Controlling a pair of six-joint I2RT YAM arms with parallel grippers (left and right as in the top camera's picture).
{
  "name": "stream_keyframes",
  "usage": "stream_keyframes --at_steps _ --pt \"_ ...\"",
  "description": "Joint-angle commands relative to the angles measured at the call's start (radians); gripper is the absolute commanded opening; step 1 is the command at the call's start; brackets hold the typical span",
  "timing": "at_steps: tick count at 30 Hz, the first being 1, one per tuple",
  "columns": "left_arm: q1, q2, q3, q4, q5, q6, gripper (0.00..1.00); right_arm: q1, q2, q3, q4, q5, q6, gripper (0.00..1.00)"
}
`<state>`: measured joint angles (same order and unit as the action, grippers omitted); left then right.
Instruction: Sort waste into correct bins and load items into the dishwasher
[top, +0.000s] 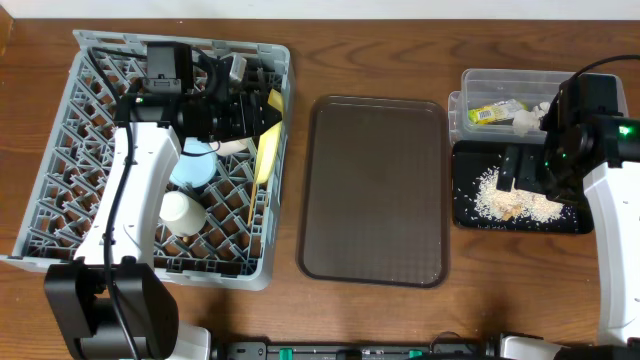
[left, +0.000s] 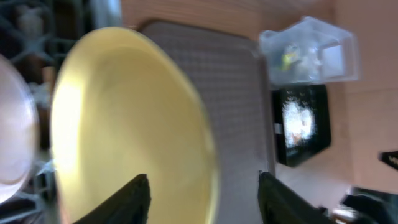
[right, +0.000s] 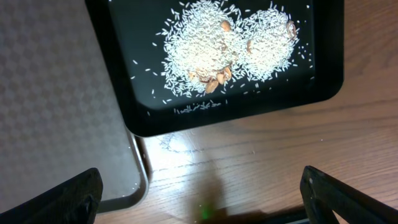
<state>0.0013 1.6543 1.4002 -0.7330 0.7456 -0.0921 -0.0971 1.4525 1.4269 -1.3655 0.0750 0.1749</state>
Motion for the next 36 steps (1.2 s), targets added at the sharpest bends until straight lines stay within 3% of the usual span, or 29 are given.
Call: stream_keyframes --at_steps 1,6,11,16,24,29,36 --pt "0.024 -0.026 -0.005 -0.007 -0.104 0.005 0.66 -0.001 -0.004 0.015 0.021 -0.039 -0.008 0.99" --pt "0.028 -0.116 -0.005 -0.008 -0.163 0.005 0.76 0.001 -0.004 0.015 0.129 -0.207 -0.043 0.99" --pt "-0.008 -0.236 -0.005 -0.045 -0.373 0.005 0.82 0.047 -0.003 0.015 0.302 -0.397 -0.161 0.99" --pt "-0.06 -0.305 -0.005 -0.18 -0.584 -0.032 0.86 0.146 0.011 0.015 0.394 -0.33 -0.207 0.99" --pt "-0.064 -0.322 -0.015 -0.497 -0.609 -0.051 0.87 0.195 0.031 0.011 0.263 -0.169 -0.106 0.99" --pt "-0.067 -0.528 -0.138 -0.429 -0.627 -0.048 0.87 0.197 -0.006 -0.035 0.212 -0.169 -0.085 0.99" --pt "-0.066 -0.98 -0.35 -0.305 -0.627 0.027 0.88 0.232 -0.318 -0.348 0.475 -0.169 -0.058 0.99"
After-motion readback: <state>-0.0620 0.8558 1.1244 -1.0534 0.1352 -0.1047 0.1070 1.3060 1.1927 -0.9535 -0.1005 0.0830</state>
